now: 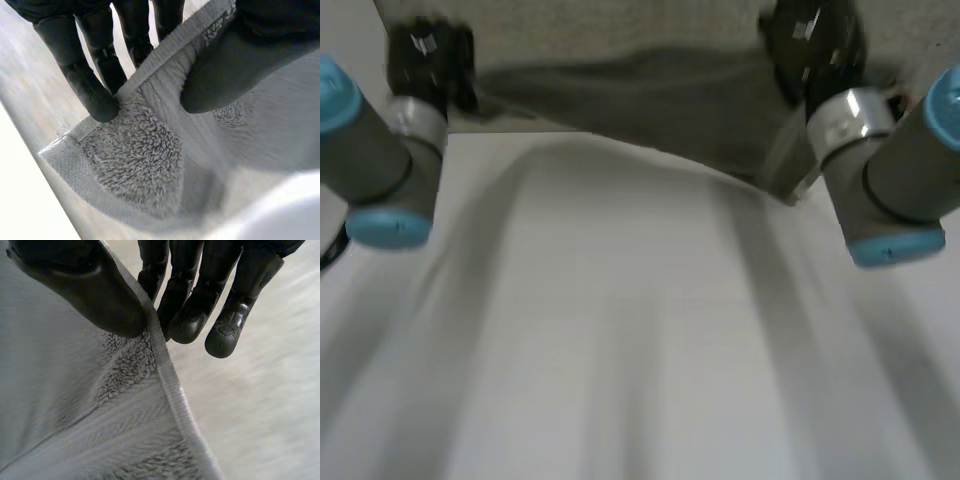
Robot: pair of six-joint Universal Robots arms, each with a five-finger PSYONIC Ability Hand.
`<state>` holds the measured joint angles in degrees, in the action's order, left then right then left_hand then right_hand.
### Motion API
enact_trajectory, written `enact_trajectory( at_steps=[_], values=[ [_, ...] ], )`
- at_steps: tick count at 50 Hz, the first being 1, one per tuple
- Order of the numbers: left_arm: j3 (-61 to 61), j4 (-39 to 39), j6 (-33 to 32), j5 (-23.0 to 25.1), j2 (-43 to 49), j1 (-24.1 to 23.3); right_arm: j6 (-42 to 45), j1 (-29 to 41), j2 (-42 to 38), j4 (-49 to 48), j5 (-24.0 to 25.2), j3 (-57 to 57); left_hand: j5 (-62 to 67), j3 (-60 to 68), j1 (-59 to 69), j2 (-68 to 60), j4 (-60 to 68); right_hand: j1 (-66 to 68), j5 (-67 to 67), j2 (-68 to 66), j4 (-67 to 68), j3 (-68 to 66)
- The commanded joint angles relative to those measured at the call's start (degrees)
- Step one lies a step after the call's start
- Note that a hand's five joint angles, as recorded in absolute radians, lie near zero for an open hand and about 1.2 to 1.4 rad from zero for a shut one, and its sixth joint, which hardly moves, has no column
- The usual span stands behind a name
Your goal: Fold the towel.
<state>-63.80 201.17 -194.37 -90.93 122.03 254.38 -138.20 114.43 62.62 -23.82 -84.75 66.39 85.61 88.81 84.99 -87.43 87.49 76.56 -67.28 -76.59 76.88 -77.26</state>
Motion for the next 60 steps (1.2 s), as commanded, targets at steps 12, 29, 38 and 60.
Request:
enact_trajectory(
  at_steps=[12, 29, 38, 60],
  values=[
    [-31.38, -3.51, -13.05, 2.16, 0.06, 2.61, 2.76, -0.96, -0.32, 21.19, 3.62, 24.73, -15.61, -8.81, -4.99, 7.43, -7.49, 3.44, -2.72, -3.41, 3.12, -2.74],
    [-31.65, -3.33, -13.05, 2.07, -0.12, 3.13, -0.50, -5.00, 0.40, 12.48, 2.74, 30.99, -15.61, -8.81, -4.99, 7.43, -7.49, -21.03, 21.75, 21.06, -21.35, 21.73],
    [-31.92, -3.15, -12.96, 2.16, -1.09, 3.93, -0.58, -8.70, 0.40, 12.48, 2.74, 30.55, -15.61, -8.81, -4.99, 7.43, -7.49, -24.59, 25.31, 24.62, -24.91, 25.29],
    [-33.67, -4.21, -13.23, 2.25, -8.63, 3.57, -0.50, -13.45, 11.36, 21.34, 4.93, 30.64, -15.61, -8.81, -4.99, 7.43, -7.49, 3.44, -2.72, -3.41, 3.12, -2.74]
  ],
)
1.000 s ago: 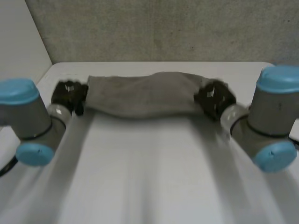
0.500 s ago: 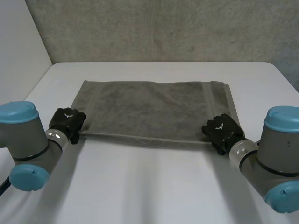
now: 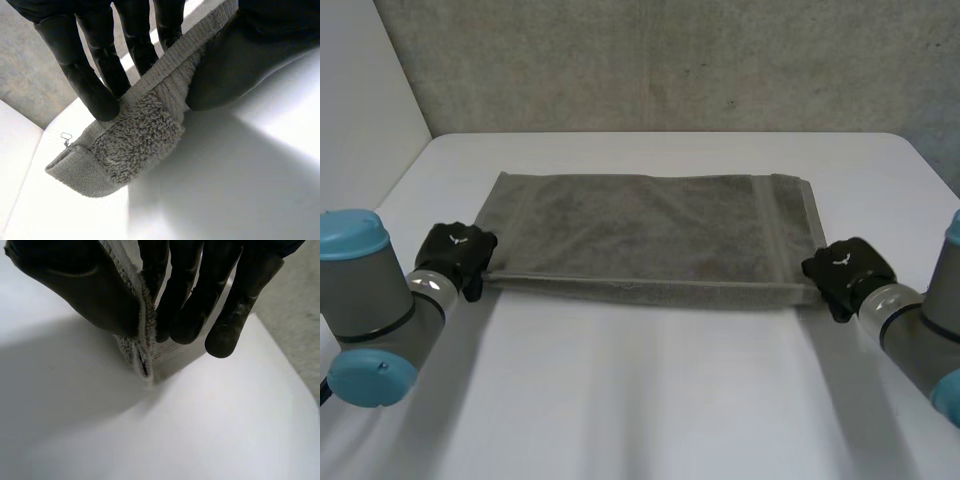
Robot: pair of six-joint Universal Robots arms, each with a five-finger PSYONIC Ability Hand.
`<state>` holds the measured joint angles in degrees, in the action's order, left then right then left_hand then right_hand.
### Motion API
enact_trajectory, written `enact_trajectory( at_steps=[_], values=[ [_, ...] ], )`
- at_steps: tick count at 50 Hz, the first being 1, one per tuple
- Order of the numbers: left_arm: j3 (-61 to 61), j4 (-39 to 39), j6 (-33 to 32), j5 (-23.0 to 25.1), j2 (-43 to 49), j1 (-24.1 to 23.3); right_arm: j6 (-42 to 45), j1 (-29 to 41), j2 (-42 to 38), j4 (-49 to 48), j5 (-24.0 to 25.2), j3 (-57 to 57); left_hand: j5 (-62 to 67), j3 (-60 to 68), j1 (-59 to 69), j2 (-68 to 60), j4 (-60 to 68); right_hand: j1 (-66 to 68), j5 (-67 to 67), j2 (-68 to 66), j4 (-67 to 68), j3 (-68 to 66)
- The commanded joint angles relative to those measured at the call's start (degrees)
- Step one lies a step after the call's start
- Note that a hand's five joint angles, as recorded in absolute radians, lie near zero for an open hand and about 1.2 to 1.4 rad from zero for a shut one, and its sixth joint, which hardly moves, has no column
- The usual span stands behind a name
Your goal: Fold the towel.
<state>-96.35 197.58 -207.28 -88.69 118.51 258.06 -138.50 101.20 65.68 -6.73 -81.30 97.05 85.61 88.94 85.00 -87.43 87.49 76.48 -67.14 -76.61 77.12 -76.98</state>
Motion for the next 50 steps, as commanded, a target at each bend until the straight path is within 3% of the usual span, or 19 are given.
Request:
enact_trajectory(
  at_steps=[1, 10, 14, 22, 37, 45, 50],
  values=[
    [-1.73, -0.88, -0.49, 0.00, -7.13, 0.08, 0.07, -0.30, 10.06, 6.18, 2.63, -0.28, -15.61, -8.94, -5.00, 7.43, -7.49, 3.52, -2.86, -3.39, 2.88, -3.02],
    [-5.69, -5.63, -1.90, 0.71, -20.34, 1.92, 0.78, -4.88, 21.33, 20.35, 7.65, -2.22, -15.61, -8.94, -5.00, 7.43, -7.49, 3.52, -2.86, -3.39, 2.88, -3.02],
    [-7.53, -10.54, -2.07, 4.47, -27.96, 3.06, 2.00, -7.33, 26.67, 25.43, 10.89, -4.58, -15.61, -8.94, -5.00, 7.43, -7.49, 3.52, -2.86, -3.39, 2.88, -3.02],
    [-7.62, -14.95, -1.81, 9.14, -30.80, 2.63, 2.45, -9.80, 28.45, 29.14, 14.76, -7.84, -15.61, -8.94, -5.00, 7.43, -7.49, 3.52, -2.86, -3.39, 2.88, -3.02],
    [3.89, -14.68, -3.57, 8.35, -6.80, 2.27, 2.36, -6.99, 5.69, 28.96, 13.89, -17.60, -15.61, -8.94, -5.00, 7.43, -7.49, 3.52, -2.86, -3.39, 2.88, -3.02],
    [16.37, -14.42, -3.65, 7.74, 4.18, 1.22, 1.13, -2.33, -7.15, 25.62, 9.23, -28.15, -15.61, -8.94, -5.00, 7.43, -7.49, 3.52, -2.86, -3.39, 2.88, -3.02],
    [25.49, -13.02, -3.65, 5.63, 11.72, 0.61, -0.63, 0.57, -14.60, 17.55, 3.88, -34.73, -15.61, -8.94, -5.00, 7.43, -7.49, 3.52, -2.86, -3.39, 2.88, -3.02]
  ],
)
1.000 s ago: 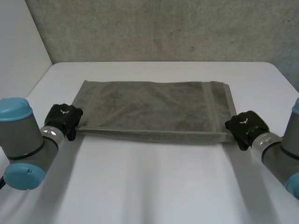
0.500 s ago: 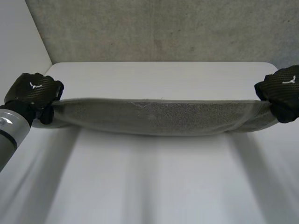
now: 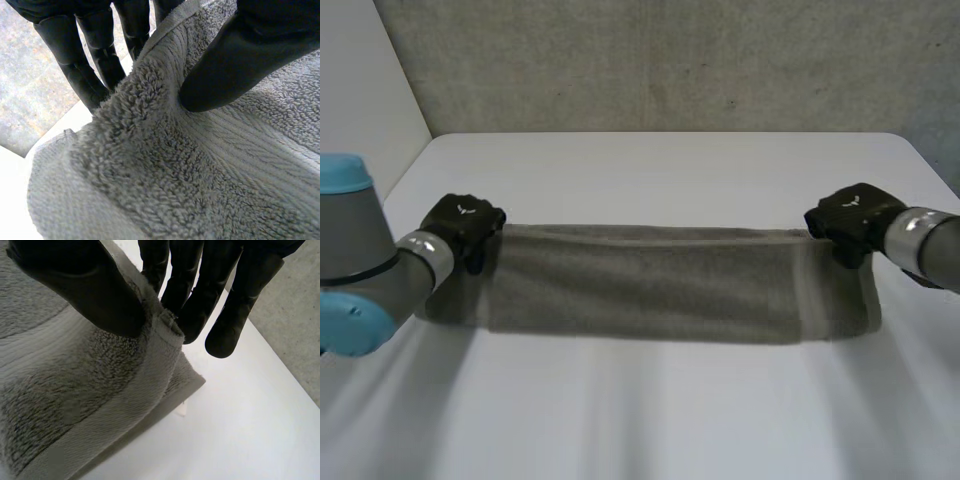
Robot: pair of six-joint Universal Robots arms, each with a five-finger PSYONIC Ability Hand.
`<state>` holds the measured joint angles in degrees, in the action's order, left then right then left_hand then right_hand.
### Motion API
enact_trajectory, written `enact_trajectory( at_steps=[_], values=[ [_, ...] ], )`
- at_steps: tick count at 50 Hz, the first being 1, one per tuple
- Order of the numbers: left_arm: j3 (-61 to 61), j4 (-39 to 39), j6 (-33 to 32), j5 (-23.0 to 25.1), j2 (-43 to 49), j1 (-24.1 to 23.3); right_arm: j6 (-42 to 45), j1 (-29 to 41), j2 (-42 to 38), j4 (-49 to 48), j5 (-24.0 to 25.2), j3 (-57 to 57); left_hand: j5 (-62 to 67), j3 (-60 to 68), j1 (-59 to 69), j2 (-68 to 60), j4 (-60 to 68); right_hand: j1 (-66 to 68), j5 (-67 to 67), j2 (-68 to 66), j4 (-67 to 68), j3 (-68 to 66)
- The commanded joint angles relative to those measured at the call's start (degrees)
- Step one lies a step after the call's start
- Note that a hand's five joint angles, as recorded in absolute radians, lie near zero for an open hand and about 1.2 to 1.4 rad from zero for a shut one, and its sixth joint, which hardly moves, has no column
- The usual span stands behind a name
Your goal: Fold the towel.
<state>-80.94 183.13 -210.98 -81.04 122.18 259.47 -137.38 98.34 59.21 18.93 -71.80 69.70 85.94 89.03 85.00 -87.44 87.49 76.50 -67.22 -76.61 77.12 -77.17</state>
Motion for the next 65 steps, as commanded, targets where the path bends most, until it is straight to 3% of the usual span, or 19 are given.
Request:
enact_trajectory(
  at_steps=[1, 15, 17, 18, 19, 20, 21, 22, 23, 24, 26, 32, 41, 48, 54, 59, 65],
  values=[
    [10.10, 1.44, 0.05, -2.02, 8.07, -0.81, -1.75, 3.44, -8.14, -8.12, -5.63, -7.38, -15.94, -9.03, -5.00, 7.44, -7.49, 3.50, -2.78, -3.39, 2.88, -2.83],
    [19.85, 7.24, -0.04, -3.60, 16.59, -3.79, -1.40, 5.99, -17.89, -19.09, -11.16, -15.73, -15.94, -9.03, -5.00, 7.44, -7.49, 3.50, -2.78, -3.39, 2.88, -2.83],
    [20.30, 7.33, -0.04, -3.69, 16.95, -3.88, -1.31, 6.08, -18.42, -20.07, -11.70, -15.82, -17.94, -11.03, -7.00, 9.44, -9.48, 3.50, -2.78, -3.39, 2.88, -2.83],
    [20.30, 7.33, -0.13, -3.69, 17.12, -3.97, -1.40, 6.08, -18.77, -20.85, -11.79, -15.73, -32.43, -25.52, -21.48, 23.92, -23.97, 3.50, -2.78, -3.39, 2.88, -2.83],
    [20.30, 7.42, -0.04, -3.69, 17.21, -4.23, -1.49, 6.08, -18.86, -21.30, -11.79, -15.47, -46.39, -39.48, -35.45, 37.89, -37.94, -4.27, 4.99, 4.38, -4.89, 4.94],
    [20.30, 7.42, -0.04, -3.69, 17.21, -4.24, -1.49, 6.08, -18.86, -21.30, -11.79, -15.47, -46.53, -39.62, -35.59, 38.03, -38.08, -4.34, 5.07, 4.46, -4.97, 5.01],
    [20.21, 7.42, -0.04, -3.78, 17.30, -4.41, -1.66, 6.08, -18.95, -21.48, -12.05, -15.38, -55.69, -48.78, -44.75, 47.19, -47.24, -32.82, 33.55, 32.94, -33.44, 33.49],
    [20.21, 7.42, -0.04, -3.78, 17.30, -4.41, -1.67, 6.08, -18.95, -21.48, -12.05, -15.38, -55.79, -48.88, -44.84, 47.28, -47.33, -33.11, 33.83, 33.22, -33.73, 33.78],
    [19.95, 7.42, 0.04, -3.87, 17.30, -4.41, -1.75, 6.08, -19.04, -21.56, -12.75, -15.38, -65.28, -58.37, -54.34, 56.78, -56.82, -59.75, 60.48, 59.87, -60.38, 60.42],
    [19.68, 7.51, -0.04, -4.04, 17.13, -4.41, -1.84, 6.08, -18.95, -21.65, -13.80, -15.21, -78.20, -71.29, -67.25, 69.69, -69.74, -66.50, 67.22, 66.61, -67.12, 67.17],
    [19.59, 7.51, 0.04, -4.65, 17.04, -4.41, -1.93, 6.08, -18.60, -21.83, -15.03, -15.12, -85.94, -79.03, -75.00, 77.44, -77.49, -66.50, 67.22, 66.61, -67.12, 67.17],
    [17.50, 7.07, 0.39, -8.78, 14.15, -4.59, -4.03, 6.08, -14.84, -24.81, -16.09, -10.57, -85.73, -78.82, -74.79, 77.23, -77.27, -66.50, 67.22, 66.61, -67.12, 67.17],
    [6.76, 8.03, 1.45, -8.00, 4.47, -3.71, -8.43, 5.29, -0.32, -27.98, -14.16, 1.40, -83.37, -76.46, -72.43, 74.87, -74.92, -66.50, 67.22, 66.61, -67.12, 67.17],
    [-4.03, 8.47, 7.41, -5.20, -3.16, -2.66, -8.61, 5.11, 7.76, -21.76, -11.17, 12.29, -82.70, -75.79, -71.76, 74.20, -74.24, -66.50, 67.22, 66.61, -67.12, 67.17],
    [-10.54, 8.47, 12.16, -0.27, -7.12, -1.52, -8.61, 3.88, 8.12, -16.47, -9.86, 18.00, -81.86, -74.95, -70.92, 73.36, -73.41, -58.70, 59.43, 58.82, -59.32, 59.37],
    [-13.36, 9.61, 14.45, 0.79, -8.45, -1.07, -8.61, 1.52, 7.59, -17.61, -6.26, 20.91, -81.52, -74.61, -70.58, 73.02, -73.07, -48.96, 49.68, 49.07, -49.58, 49.63],
    [-13.98, 11.29, 14.81, 0.79, -8.63, -1.16, -8.78, -0.51, 5.22, -20.16, -4.14, 21.88, -81.52, -74.61, -70.58, 73.02, -73.07, -46.23, 46.96, 46.34, -46.85, 46.90]
  ],
)
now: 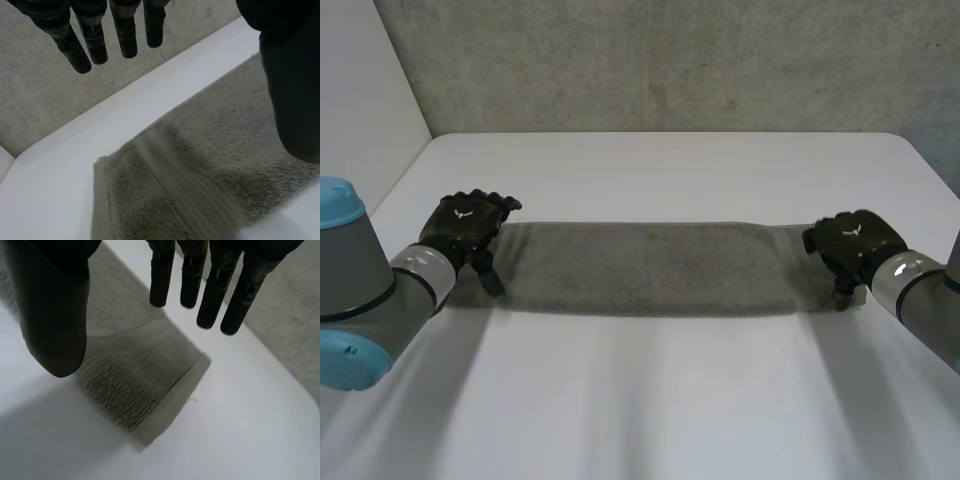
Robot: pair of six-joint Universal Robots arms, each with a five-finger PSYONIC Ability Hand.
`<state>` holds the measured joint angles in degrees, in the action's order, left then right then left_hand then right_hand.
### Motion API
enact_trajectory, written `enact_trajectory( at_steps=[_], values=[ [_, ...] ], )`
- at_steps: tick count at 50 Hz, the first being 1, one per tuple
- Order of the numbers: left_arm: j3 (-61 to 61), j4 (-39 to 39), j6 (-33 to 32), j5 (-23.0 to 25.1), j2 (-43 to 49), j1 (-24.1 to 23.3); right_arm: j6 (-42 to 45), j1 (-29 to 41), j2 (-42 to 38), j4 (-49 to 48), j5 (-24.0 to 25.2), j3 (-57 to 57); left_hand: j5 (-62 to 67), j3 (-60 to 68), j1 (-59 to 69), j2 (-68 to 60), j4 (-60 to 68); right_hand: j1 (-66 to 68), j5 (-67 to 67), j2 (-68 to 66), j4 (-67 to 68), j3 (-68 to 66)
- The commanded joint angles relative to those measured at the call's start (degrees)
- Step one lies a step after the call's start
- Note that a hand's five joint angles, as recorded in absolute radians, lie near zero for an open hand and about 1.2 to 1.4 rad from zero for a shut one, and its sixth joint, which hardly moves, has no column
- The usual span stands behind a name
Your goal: Fold the towel.
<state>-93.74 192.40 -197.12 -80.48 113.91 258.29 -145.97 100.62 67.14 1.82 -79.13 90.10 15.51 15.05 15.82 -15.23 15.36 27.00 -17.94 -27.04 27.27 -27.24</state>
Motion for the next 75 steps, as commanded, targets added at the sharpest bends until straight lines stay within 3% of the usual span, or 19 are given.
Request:
enact_trajectory(
  at_steps=[1, 8, 11, 13, 14, 15, 16, 22, 27, 34, 41, 51, 53, 54, 56, 57, 59, 70, 75],
  values=[
    [-1.18, 2.28, 1.03, 0.24, -0.36, 0.02, -0.02, -2.98, -4.37, -4.10, 3.19, 1.40, -11.09, -0.63, -1.40, 0.81, -0.94, 3.43, -2.50, -3.39, 3.17, -3.19],
    [-1.18, 2.28, 1.03, 0.24, -0.27, 0.11, 0.42, -3.51, -7.99, -5.25, 2.93, 0.43, -11.09, -0.63, -1.40, 0.81, -0.94, 5.96, -5.02, -5.92, 5.70, -5.72],
    [-1.27, 2.28, 1.03, 0.24, -0.18, 0.11, 0.77, -4.21, -9.04, -5.34, 2.84, -0.10, -11.09, -0.63, -1.40, 0.81, -0.94, 15.71, -14.78, -15.68, 15.45, -15.47],
    [-1.27, 2.28, 1.03, 0.24, -0.18, 0.11, 1.04, -4.56, -10.71, -5.34, 2.40, -1.23, -11.09, -0.63, -1.40, 0.81, -0.94, 37.11, -36.17, -37.07, 36.85, -36.87],
    [-1.27, 2.28, 1.03, 0.24, -0.18, 0.11, 1.04, -4.56, -10.71, -5.34, 2.40, -1.24, -11.09, -0.63, -1.40, 0.81, -0.94, 37.24, -36.31, -37.21, 36.98, -37.00],
    [-1.27, 2.28, 1.03, 0.24, -0.18, 0.11, 1.04, -4.82, -11.15, -5.34, 1.97, -1.94, -11.09, -0.63, -1.40, 0.81, -0.94, 49.90, -48.96, -49.86, 49.64, -49.66],
    [-1.27, 2.28, 1.03, 0.24, -0.18, 0.02, 1.13, -5.17, -11.24, -5.51, 1.09, -2.46, -11.09, -0.63, -1.40, 0.81, -0.94, 52.96, -52.03, -52.93, 52.70, -52.73],
    [-1.27, 2.28, 1.03, 0.15, -0.18, 0.02, 2.36, -6.93, -10.01, -6.74, -2.34, -2.56, -11.09, -0.63, -1.40, 0.81, -0.94, 53.00, -52.06, -52.96, 52.73, -52.76],
    [-1.36, 2.28, 1.03, 0.15, -0.53, 0.02, 8.68, -9.75, -6.50, -6.04, -3.75, -1.94, -11.09, -0.63, -1.40, 0.81, -0.94, 53.00, -52.06, -52.96, 52.73, -52.76],
    [-1.27, 2.19, 1.03, 0.06, -1.68, 0.19, 20.97, -19.92, -5.18, -3.50, -4.45, -5.18, -11.26, -0.80, -1.56, 0.97, -1.11, 53.00, -52.06, -52.96, 52.73, -52.76],
    [-1.09, 2.19, 0.94, 0.06, -2.64, 0.46, 23.36, -19.77, -5.18, -1.21, -8.58, -9.77, -11.26, -0.80, -1.56, 0.97, -1.11, 53.00, -52.06, -52.96, 52.73, -52.76],
    [0.58, 2.28, 1.03, -0.47, -3.17, -0.07, 15.63, 2.29, -2.19, -6.65, -9.64, -14.51, -11.77, -1.30, -2.07, 1.48, -1.61, 53.00, -52.06, -52.96, 52.73, -52.76],
    [0.66, 2.28, 1.12, -0.47, -3.17, -0.24, 13.79, 11.39, -2.27, -11.90, -9.38, -14.16, -11.77, -1.30, -2.07, 1.48, -1.61, 53.00, -52.06, -52.96, 52.73, -52.76],
    [0.66, 2.28, 1.12, -0.47, -3.17, -0.25, 13.78, 11.44, -2.28, -11.93, -9.37, -14.16, -11.77, -1.30, -2.07, 1.48, -1.61, 53.00, -52.06, -52.96, 52.73, -52.76],
    [0.66, 2.28, 1.12, -0.55, -3.26, -0.60, 13.78, 20.36, -3.76, -16.83, -8.76, -13.28, -11.77, -1.30, -2.07, 1.48, -1.61, 53.00, -52.06, -52.96, 52.73, -52.76],
    [0.66, 2.28, 1.12, -0.55, -3.26, -0.60, 13.78, 20.40, -3.77, -16.85, -8.76, -13.28, -11.77, -1.30, -2.07, 1.48, -1.61, 53.00, -52.06, -52.96, 52.73, -52.76],
    [0.40, 2.28, 1.12, -0.55, -3.26, -1.12, 14.04, 27.66, -7.88, -19.48, -7.89, -13.28, -11.77, -1.30, -2.07, 1.48, -1.61, 53.00, -52.06, -52.96, 52.73, -52.76],
    [0.14, 2.28, 1.12, -0.55, -2.91, -2.27, 13.43, 34.72, -16.77, -20.45, 2.04, -13.81, -11.77, -1.30, -2.07, 1.48, -1.61, 53.00, -52.06, -52.96, 52.73, -52.76],
    [0.05, 2.37, 1.12, -0.55, -2.73, -2.44, 12.12, 34.73, -17.31, -20.45, 2.41, -14.33, -11.77, -1.30, -2.07, 1.48, -1.61, 53.00, -52.06, -52.96, 52.73, -52.76]
  ],
)
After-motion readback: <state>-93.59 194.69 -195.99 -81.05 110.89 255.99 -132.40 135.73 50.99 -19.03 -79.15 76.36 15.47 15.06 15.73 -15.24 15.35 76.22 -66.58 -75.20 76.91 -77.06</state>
